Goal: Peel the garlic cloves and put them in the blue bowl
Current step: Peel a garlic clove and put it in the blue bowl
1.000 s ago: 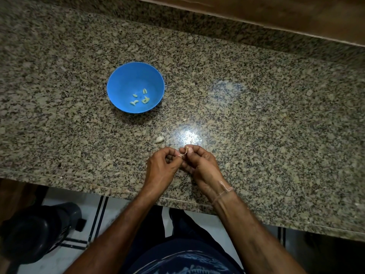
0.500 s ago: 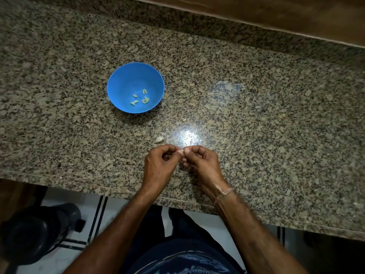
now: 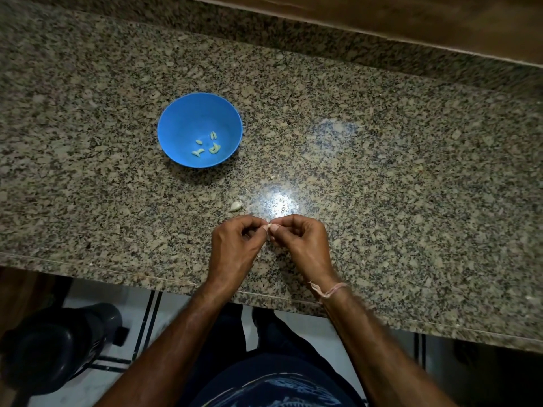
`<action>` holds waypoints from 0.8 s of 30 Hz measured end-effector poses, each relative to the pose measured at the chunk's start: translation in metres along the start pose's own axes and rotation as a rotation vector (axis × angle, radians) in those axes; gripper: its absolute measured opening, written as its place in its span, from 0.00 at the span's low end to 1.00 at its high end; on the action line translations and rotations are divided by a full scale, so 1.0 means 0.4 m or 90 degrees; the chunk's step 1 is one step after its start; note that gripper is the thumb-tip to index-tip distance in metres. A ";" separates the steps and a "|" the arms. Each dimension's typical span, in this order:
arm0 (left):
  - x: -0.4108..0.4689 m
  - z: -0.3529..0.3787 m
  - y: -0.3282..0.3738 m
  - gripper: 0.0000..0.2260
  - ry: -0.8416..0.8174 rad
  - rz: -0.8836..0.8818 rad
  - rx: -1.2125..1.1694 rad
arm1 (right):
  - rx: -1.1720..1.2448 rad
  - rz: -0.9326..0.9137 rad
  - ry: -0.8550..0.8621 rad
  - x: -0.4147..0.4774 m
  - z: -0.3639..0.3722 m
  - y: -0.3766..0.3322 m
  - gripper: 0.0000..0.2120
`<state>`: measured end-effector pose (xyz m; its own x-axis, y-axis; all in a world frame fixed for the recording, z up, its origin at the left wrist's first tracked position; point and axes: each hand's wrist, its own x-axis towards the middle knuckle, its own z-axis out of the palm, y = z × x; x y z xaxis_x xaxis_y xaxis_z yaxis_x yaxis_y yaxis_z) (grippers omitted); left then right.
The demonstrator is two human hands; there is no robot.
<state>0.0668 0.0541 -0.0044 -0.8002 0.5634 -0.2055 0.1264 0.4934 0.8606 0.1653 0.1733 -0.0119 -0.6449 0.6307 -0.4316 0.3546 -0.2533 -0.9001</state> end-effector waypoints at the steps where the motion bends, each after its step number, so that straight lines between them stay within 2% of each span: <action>1: 0.000 0.001 -0.001 0.06 0.002 -0.001 0.005 | -0.020 -0.015 0.007 -0.001 0.001 0.002 0.06; 8: -0.001 0.001 -0.009 0.08 0.003 -0.014 -0.013 | -0.080 -0.053 0.042 -0.003 0.002 0.010 0.05; 24: -0.005 0.002 0.007 0.03 0.022 -0.060 -0.034 | -0.083 -0.084 0.041 -0.014 0.016 0.022 0.04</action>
<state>0.0694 0.0549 -0.0019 -0.8273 0.4918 -0.2716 0.0183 0.5068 0.8619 0.1678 0.1630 -0.0177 -0.6481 0.6991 -0.3020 0.3575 -0.0709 -0.9312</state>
